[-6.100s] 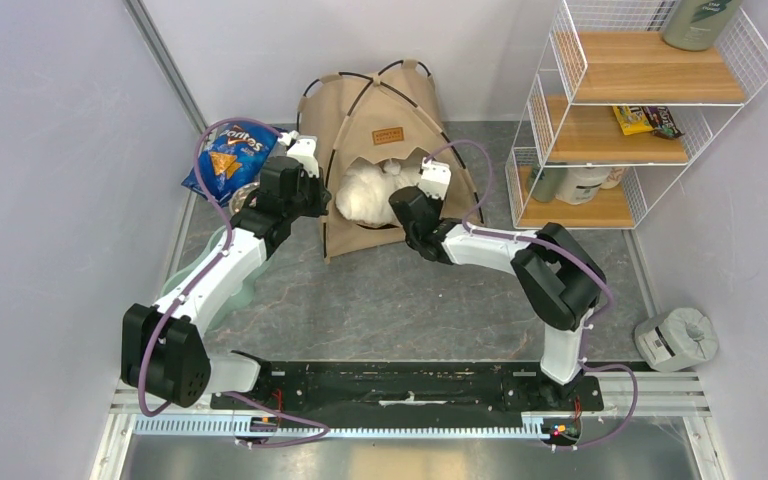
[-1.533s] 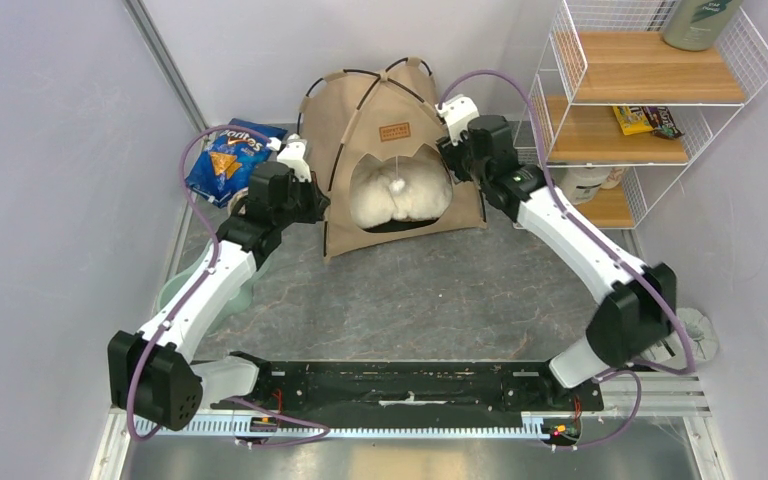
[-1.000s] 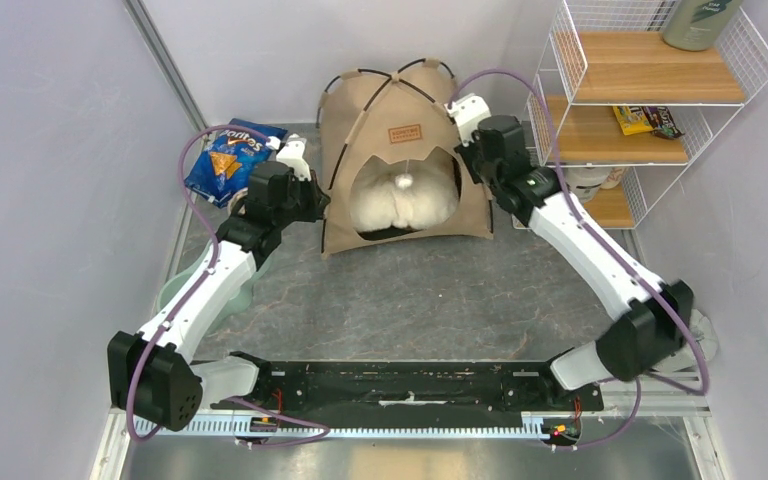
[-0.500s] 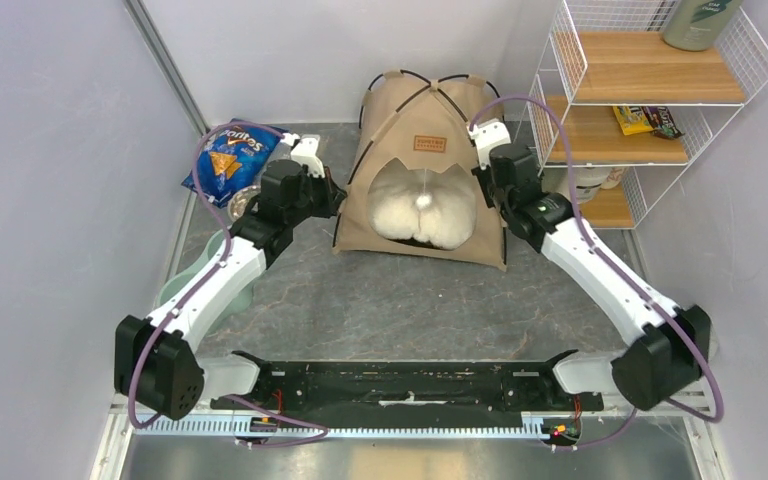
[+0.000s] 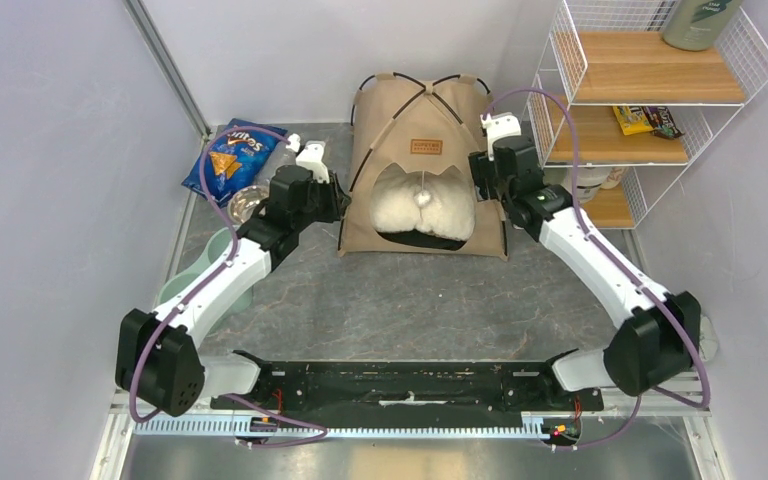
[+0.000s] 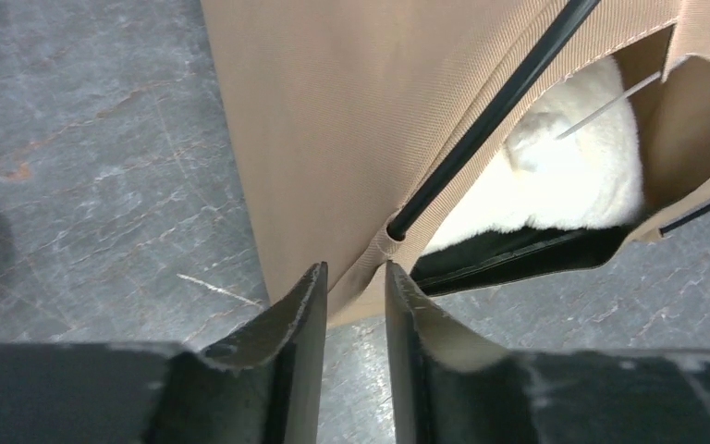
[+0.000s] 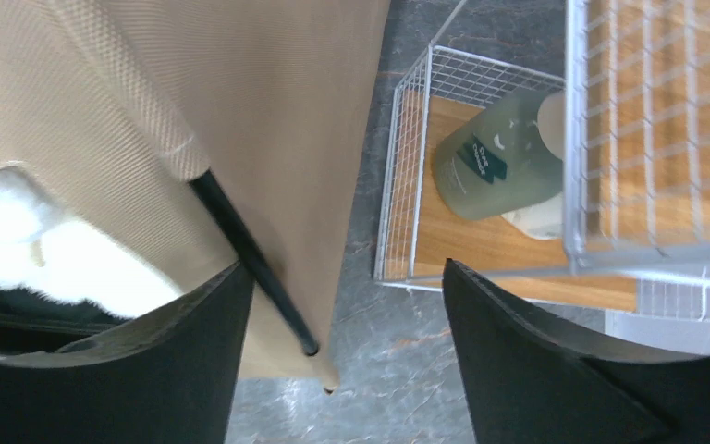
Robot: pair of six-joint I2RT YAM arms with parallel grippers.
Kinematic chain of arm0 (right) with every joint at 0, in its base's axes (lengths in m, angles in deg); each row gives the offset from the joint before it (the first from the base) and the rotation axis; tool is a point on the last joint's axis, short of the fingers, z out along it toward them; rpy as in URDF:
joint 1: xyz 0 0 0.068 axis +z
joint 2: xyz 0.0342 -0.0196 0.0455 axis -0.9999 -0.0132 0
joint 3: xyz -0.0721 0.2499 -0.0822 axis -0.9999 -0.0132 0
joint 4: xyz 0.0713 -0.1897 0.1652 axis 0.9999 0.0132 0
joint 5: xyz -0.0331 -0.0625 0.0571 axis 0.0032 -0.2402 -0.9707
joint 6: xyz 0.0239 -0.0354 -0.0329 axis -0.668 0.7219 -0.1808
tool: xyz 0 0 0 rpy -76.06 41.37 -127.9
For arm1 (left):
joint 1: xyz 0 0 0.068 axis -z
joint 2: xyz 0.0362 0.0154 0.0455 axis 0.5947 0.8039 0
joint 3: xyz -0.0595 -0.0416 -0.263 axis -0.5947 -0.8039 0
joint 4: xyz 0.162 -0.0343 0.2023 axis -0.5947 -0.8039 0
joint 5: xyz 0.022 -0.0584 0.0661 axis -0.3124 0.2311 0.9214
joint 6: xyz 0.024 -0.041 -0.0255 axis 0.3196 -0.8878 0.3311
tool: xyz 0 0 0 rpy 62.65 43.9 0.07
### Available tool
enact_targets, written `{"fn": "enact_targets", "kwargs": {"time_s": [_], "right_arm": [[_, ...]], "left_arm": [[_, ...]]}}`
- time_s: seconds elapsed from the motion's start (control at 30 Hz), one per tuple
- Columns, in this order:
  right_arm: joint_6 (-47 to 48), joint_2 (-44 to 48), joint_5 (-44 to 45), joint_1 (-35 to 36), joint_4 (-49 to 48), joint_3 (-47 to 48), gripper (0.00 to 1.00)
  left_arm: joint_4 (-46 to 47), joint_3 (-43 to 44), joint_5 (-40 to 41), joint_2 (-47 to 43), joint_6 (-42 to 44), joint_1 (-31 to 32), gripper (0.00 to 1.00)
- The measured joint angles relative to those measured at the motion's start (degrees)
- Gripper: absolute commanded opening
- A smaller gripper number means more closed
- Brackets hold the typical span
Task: Set up the pet tent
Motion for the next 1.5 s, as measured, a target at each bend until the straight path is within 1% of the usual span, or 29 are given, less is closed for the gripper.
{"fn": "enact_targets", "kwargs": {"time_s": [0.07,0.1,0.17,0.27,0.37,0.5,0.6,0.67,0.77,0.87,1.0,1.13,1.23,1.3,1.5], "right_arm": [[-1.25,2.69,-0.46,-0.13,2.29,0.0,0.91],[-1.88,4.33,-0.87,-0.13,3.37,0.0,0.93],[-3.65,8.35,-2.05,-0.13,5.42,0.0,0.96],[-8.24,16.52,-5.14,-0.11,8.28,0.0,0.97],[-13.42,23.45,-9.79,-0.11,10.12,-0.02,0.96],[-21.33,30.32,-16.46,-0.15,13.2,-0.81,0.94],[-26.1,33.44,-18.8,-0.15,16.41,-2.12,0.93],[-28.74,34.93,-19.76,-0.15,18.53,-3.39,0.93],[-32.13,36.39,-20.72,-0.15,20.72,-5.31,0.92],[-34.93,36.83,-22.03,-0.15,21.86,-7.5,0.92],[-37.68,36.13,-24.61,-0.15,20.98,-11.1,0.91],[-39.65,34.73,-27.3,-0.15,18.95,-15.02,0.9],[-40.5,34.42,-28.76,-0.15,17.49,-17.27,0.91],[-40.74,34.45,-29.27,-0.15,16.81,-17.92,0.91],[-40.63,34.53,-29.59,-0.15,15.3,-18.18,0.91]], "left_arm": [[-1.36,0.0,1.75,-1.14,-0.02,0.0,0.54],[-1.88,0.0,2.47,-1.9,0.11,0.0,0.56],[-3.3,0.0,4.22,-4.5,0.17,0.0,0.61],[-5.42,0.13,8.46,-9.68,-0.24,0.0,0.65],[-8.5,0.87,13.14,-13.07,-1.42,0.0,0.66],[-13.97,1.44,19.5,-14.47,-3.67,-0.46,0.66],[-17.49,1.44,21.46,-13.68,-5.66,-2.21,0.64],[-18.56,1.51,21.53,-12.22,-7.28,-4.63,0.64],[-19.47,2.64,20.74,-7.13,-9.46,-9.2,0.64],[-18.45,4.35,19.1,0.11,-9.97,-12.76,0.64],[-14.62,7.72,17.07,9.53,-7.23,-13.79,0.63],[-12.44,14.78,16.68,19.87,-1.36,-13.77,0.62],[-12.52,21.77,19.37,27.8,2.38,-13.75,0.6],[-12.72,24.7,21.77,31.43,3.87,-13.75,0.6],[-13.97,26.21,29.16,37.81,5.7,-13.75,0.59]]}}
